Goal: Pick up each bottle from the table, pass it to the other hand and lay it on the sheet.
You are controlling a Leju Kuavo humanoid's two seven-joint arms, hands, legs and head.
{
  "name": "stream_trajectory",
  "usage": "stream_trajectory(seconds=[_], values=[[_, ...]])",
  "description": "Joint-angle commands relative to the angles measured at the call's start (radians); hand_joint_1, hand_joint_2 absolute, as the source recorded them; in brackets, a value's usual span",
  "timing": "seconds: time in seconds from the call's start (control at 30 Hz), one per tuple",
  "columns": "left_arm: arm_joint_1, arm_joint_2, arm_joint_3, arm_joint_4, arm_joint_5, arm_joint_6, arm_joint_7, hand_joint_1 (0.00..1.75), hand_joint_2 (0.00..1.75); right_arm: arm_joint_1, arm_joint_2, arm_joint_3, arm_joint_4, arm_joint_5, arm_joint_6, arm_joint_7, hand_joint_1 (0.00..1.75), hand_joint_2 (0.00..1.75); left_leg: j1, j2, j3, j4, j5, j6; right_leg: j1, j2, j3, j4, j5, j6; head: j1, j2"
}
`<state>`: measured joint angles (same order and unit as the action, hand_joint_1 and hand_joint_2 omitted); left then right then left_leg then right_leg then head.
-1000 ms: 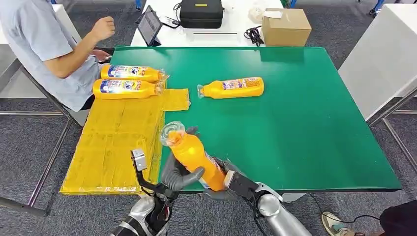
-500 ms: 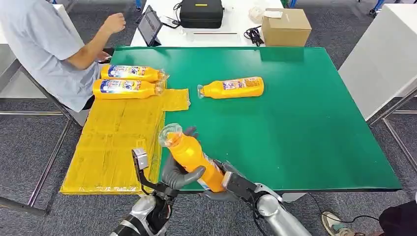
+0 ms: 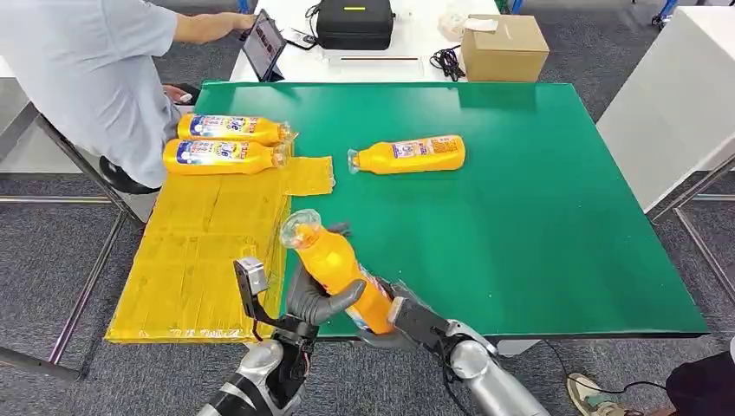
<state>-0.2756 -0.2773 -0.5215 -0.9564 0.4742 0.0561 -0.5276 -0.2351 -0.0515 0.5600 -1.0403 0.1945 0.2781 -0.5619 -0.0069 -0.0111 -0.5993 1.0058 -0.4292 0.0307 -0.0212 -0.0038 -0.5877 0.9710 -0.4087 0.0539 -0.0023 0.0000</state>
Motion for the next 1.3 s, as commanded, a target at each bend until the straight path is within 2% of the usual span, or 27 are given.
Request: stream_trajectory(seconds=[0.03, 0.13, 0.23, 0.37, 0.4, 0.43, 0.47, 0.77, 1.0, 1.1, 1.17, 1.3], values=[[-0.054, 0.014, 0.004, 0.075, -0.018, 0.019, 0.015, 1.75, 1.75, -0.025, 0.029, -0.007, 0.089, -0.027, 0.0, 0.013, 1.75, 1.75, 0.001, 0.002, 0.003, 0.0, -0.001, -0.002, 0.002, 0.001, 0.003, -0.001, -0.001, -0.002, 0.0, 0.0], [-0.059, 0.021, -0.02, 0.091, -0.033, -0.007, 0.045, 1.75, 1.75, -0.025, 0.031, -0.018, 0.102, -0.031, 0.001, 0.012, 1.75, 1.75, 0.001, 0.002, 0.004, 0.0, -0.002, -0.002, 0.001, 0.002, 0.004, -0.001, -0.001, -0.002, 0.0, 0.0], [-0.045, 0.022, -0.015, 0.093, 0.081, -0.172, 0.152, 1.75, 1.75, -0.026, 0.033, -0.038, 0.121, -0.04, 0.02, -0.008, 1.75, 1.75, 0.001, 0.0, 0.004, -0.001, -0.001, -0.002, 0.002, 0.0, 0.005, -0.001, -0.001, -0.003, 0.0, 0.0], [-0.025, 0.039, -0.055, 0.057, 0.086, -0.216, 0.163, 1.75, 1.75, -0.017, 0.043, -0.061, 0.132, -0.03, 0.019, -0.024, 1.75, 1.75, 0.001, 0.002, 0.004, -0.001, -0.002, -0.002, 0.001, 0.002, 0.004, -0.001, -0.001, -0.002, 0.0, 0.0], [-0.023, 0.04, -0.056, 0.05, 0.084, -0.213, 0.162, 1.75, 1.75, -0.012, 0.046, -0.064, 0.132, -0.029, 0.019, -0.025, 1.61, 1.75, 0.001, 0.001, 0.004, -0.001, -0.001, -0.002, 0.001, 0.001, 0.003, -0.001, -0.001, -0.002, 0.0, 0.0], [-0.021, 0.041, -0.058, 0.042, 0.085, -0.212, 0.163, 1.75, 1.75, -0.009, 0.047, -0.067, 0.131, -0.028, 0.021, -0.026, 0.52, 1.75, 0.001, 0.002, 0.004, -0.001, -0.001, -0.002, 0.001, 0.001, 0.004, -0.001, -0.001, -0.002, -0.001, 0.0], [-0.021, 0.044, -0.057, 0.033, 0.085, -0.212, 0.166, 1.75, 1.75, -0.001, 0.05, -0.069, 0.127, -0.027, 0.017, -0.027, 0.0, 1.75, 0.001, 0.001, 0.003, 0.0, -0.001, -0.002, 0.001, 0.001, 0.003, -0.001, -0.001, -0.002, 0.0, 0.0], [0.023, 0.066, -0.013, -0.145, 0.033, -0.099, 0.185, 1.75, 1.75, 0.035, 0.068, -0.101, 0.103, 0.03, -0.09, 0.022, 0.0, 1.75, 0.001, 0.001, 0.002, 0.0, -0.001, -0.002, 0.001, 0.001, 0.002, 0.0, -0.001, -0.002, 0.0, 0.0], [0.053, 0.069, -0.003, -0.192, 0.069, -0.113, 0.206, 1.75, 1.75, 0.046, 0.079, -0.09, 0.082, 0.029, -0.083, 0.027, 0.0, 1.75, 0.0, 0.002, 0.002, 0.0, -0.001, -0.001, 0.0, 0.002, 0.001, 0.0, 0.0, -0.002, 0.0, 0.0], [0.055, 0.066, 0.002, -0.195, 0.062, -0.074, 0.195, 1.75, 1.75, 0.052, 0.083, -0.094, 0.076, 0.028, -0.095, 0.029, 0.0, 1.75, 0.001, 0.001, 0.001, 0.0, -0.001, -0.001, 0.001, 0.001, 0.001, 0.0, -0.001, -0.002, 0.0, 0.0], [0.044, 0.077, -0.001, -0.204, -0.012, 0.004, 0.15, 1.75, 1.75, 0.06, 0.084, -0.107, 0.068, 0.025, -0.115, 0.036, 0.0, 1.75, 0.001, 0.001, 0.002, 0.0, -0.001, -0.002, 0.001, 0.001, 0.002, 0.0, -0.001, -0.002, 0.0, 0.0], [0.042, 0.079, 0.002, -0.205, -0.01, 0.003, 0.15, 1.75, 1.75, 0.06, 0.083, -0.108, 0.068, 0.025, -0.115, 0.036, 0.0, 1.75, 0.001, 0.001, 0.001, 0.0, -0.001, -0.001, 0.001, 0.0, 0.001, 0.0, 0.0, -0.002, 0.0, 0.0]])
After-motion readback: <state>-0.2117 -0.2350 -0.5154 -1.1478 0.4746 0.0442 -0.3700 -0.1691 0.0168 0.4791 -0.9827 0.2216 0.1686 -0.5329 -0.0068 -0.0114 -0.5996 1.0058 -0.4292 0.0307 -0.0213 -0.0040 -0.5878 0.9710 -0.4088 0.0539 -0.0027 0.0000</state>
